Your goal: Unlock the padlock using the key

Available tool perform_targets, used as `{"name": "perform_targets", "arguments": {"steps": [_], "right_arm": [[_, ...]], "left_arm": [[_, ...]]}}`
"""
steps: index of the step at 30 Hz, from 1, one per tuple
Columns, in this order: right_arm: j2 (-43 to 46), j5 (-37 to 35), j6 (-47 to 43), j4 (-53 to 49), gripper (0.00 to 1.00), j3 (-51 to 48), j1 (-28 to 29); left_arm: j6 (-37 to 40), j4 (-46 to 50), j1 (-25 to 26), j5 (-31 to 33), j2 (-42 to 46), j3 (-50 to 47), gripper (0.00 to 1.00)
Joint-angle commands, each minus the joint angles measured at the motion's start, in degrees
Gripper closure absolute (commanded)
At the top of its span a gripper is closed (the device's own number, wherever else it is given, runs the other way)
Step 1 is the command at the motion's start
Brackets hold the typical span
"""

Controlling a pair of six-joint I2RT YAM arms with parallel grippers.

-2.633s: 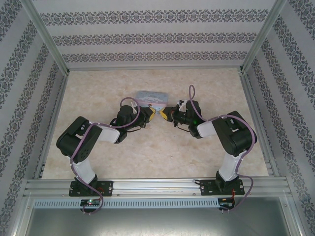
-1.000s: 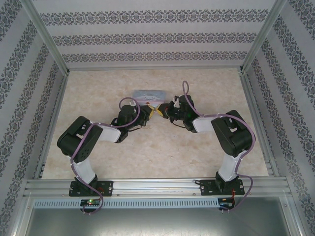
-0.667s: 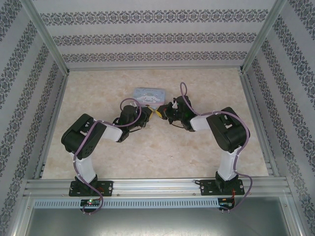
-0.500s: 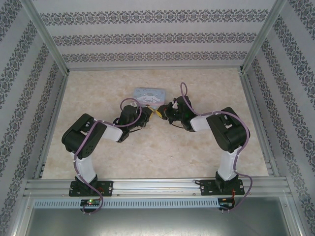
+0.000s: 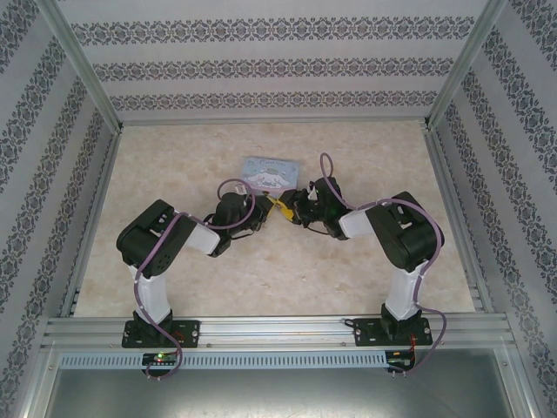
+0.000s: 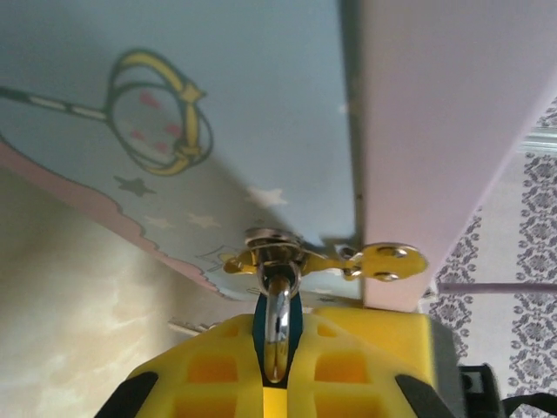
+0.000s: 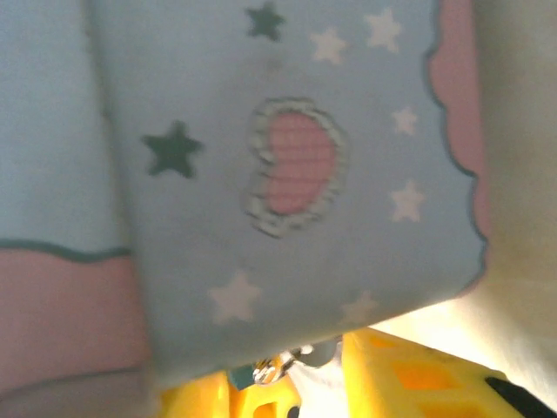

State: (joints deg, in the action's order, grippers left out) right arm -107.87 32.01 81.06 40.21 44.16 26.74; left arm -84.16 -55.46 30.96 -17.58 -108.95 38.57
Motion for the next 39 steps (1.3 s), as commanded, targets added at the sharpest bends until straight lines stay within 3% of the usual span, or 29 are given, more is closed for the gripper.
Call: {"name": "perform_targets", "arguments": {"steps": [1, 6, 13, 17, 24, 29, 39], "right_arm": [[5.3, 4.2, -2.4, 5.8, 0.5, -1.2, 0.5], [10.5, 4.0, -5.8, 1.3, 0.43, -5.6, 0.2], [21.2, 0.5, -20.3, -22.9, 0.43, -4.2, 0.8], [24.7, -1.9, -26.6, -31.3, 0.45, -3.6, 1.4], [25.7, -19.3, -51.2, -52.7, 0.52, 6.0, 9.4], [23.4, -28.0, -60.2, -54.9, 0.56, 8.3, 13.0], [20.1, -27.6, -67.0, -54.1, 0.65, 9.9, 12.9]], "left_arm": [[1.6, -0.3, 2.8, -6.1, -1.9, -1.0, 1.0], [1.7, 0.6, 2.5, -6.4, -1.9, -0.5, 1.0], [2.5, 2.4, 2.1, -7.0, -1.8, 0.4, 1.0], [2.8, 2.9, 1.7, -7.3, -1.8, 0.8, 1.0], [2.6, 5.4, 1.4, -8.3, -0.5, 1.5, 1.0], [1.8, 8.0, 1.3, -9.6, 0.7, 2.3, 1.0], [0.6, 12.9, 1.2, -12.0, 3.3, 4.0, 1.0]]}}
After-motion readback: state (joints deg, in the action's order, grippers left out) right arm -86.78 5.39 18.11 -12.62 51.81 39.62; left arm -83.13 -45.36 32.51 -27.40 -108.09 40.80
